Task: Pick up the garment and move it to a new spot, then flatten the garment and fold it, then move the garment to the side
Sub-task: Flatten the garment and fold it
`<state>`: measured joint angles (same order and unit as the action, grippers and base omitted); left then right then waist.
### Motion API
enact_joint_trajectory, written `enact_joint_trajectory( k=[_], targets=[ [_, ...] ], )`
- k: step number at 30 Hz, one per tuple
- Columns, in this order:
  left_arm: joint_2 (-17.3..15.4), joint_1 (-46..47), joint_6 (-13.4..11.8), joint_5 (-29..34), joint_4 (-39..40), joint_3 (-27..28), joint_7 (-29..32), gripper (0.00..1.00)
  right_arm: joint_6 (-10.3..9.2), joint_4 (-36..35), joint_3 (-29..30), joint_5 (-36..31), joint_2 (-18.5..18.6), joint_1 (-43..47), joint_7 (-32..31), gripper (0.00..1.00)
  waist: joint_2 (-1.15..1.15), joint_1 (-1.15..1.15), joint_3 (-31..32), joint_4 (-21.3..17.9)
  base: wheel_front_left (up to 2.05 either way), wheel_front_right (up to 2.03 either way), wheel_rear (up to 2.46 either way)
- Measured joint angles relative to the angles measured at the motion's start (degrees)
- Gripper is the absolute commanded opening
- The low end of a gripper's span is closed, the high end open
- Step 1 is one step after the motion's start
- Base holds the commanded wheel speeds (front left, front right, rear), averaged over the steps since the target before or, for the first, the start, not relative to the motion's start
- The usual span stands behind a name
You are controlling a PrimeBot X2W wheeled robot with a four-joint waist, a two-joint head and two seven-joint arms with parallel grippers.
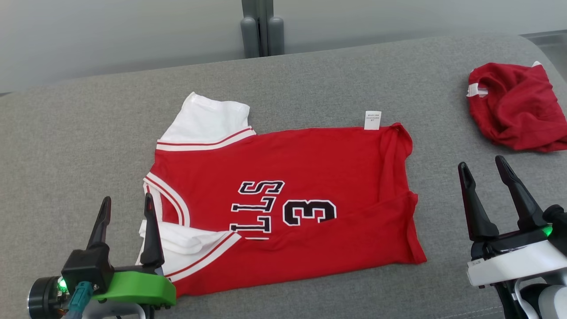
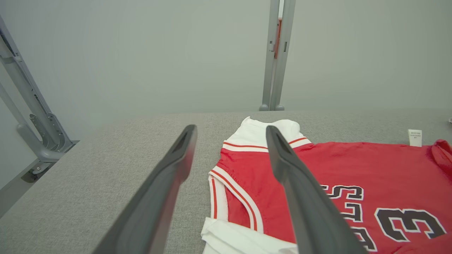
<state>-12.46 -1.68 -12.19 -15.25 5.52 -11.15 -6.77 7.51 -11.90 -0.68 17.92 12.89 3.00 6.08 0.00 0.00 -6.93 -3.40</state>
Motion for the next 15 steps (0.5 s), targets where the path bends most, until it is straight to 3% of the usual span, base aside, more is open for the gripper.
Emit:
enact_joint_trajectory(
  k=[5,15],
  targets=[
    [-0.7,3.7,0.8,0.1,-0.5,-0.9,3.1,1.00,0.00,-1.1,0.8,0.1,-0.3,-0.2,-0.5,1.00,0.00,0.00,-1.7,0.0,0.00,0.00,0.00],
    [1.4,32.3,8.9,-3.2,-15.5,-4.8,14.1,1.00,0.00,-2.2,-0.6,1.3,0.3,-6.1,-0.4,1.00,0.00,0.00,-9.2,-0.4,0.00,0.00,0.00]
  ],
)
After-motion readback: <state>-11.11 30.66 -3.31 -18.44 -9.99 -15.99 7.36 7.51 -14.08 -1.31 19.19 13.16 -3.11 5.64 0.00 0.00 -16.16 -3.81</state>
